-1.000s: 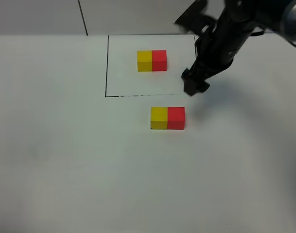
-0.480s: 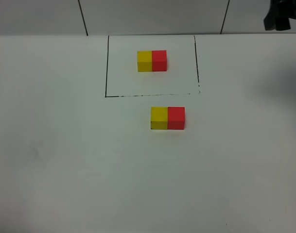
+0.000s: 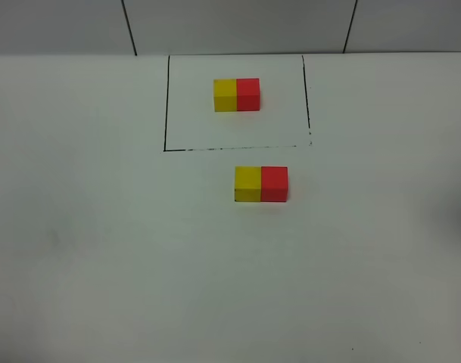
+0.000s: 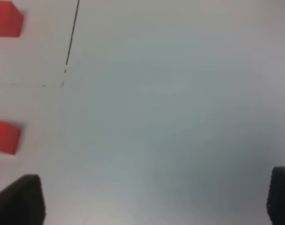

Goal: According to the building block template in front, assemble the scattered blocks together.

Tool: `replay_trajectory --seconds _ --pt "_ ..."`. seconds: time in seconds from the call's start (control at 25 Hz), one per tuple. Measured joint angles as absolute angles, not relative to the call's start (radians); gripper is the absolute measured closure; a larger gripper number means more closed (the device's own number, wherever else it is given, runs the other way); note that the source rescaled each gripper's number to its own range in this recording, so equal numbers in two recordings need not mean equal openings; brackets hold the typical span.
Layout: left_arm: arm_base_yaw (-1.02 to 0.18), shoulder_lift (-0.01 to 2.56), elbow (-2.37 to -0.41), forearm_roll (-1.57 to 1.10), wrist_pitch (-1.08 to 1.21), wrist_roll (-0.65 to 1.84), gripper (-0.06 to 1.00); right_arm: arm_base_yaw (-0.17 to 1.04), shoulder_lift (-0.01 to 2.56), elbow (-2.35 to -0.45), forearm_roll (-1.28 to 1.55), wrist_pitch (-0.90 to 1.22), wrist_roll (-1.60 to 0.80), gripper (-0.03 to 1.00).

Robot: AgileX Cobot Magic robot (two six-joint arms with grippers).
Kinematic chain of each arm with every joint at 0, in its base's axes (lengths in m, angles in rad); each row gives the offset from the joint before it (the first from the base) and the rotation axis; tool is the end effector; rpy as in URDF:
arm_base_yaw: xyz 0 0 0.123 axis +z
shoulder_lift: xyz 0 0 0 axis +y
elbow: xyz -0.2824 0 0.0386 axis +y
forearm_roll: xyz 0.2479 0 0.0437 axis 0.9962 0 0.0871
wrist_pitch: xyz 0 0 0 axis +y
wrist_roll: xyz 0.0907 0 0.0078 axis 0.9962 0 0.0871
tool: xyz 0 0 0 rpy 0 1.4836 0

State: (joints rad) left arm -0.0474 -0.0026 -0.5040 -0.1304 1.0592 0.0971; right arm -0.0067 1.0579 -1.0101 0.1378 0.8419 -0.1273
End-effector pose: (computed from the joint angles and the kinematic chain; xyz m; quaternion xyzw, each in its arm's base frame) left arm -0.0065 -0.0100 0.2789 0.0640 0.8469 -0.0521 0.5253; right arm 0.2080 0.0079 0.3549 -0.0325 0.9246 0.0396 0.3774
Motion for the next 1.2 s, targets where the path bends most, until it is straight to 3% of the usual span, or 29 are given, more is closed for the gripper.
replay_trajectory --seconds 0.24,0.68,1.2 --pt "-0.047 -0.003 -0.504 -0.13 1.059 0.097 0.24 -0.012 0.704 -0.796 0.134 0.868 -0.073 -0.03" --pt "-0.047 -0.003 -0.504 -0.13 1.059 0.097 0.24 -0.013 0.2 -0.588 0.089 1.036 0.021 -0.03" --pt "-0.047 -0.003 -0.504 -0.13 1.059 0.097 0.24 -0.005 -0.005 -0.493 0.065 1.052 0.02 0.0"
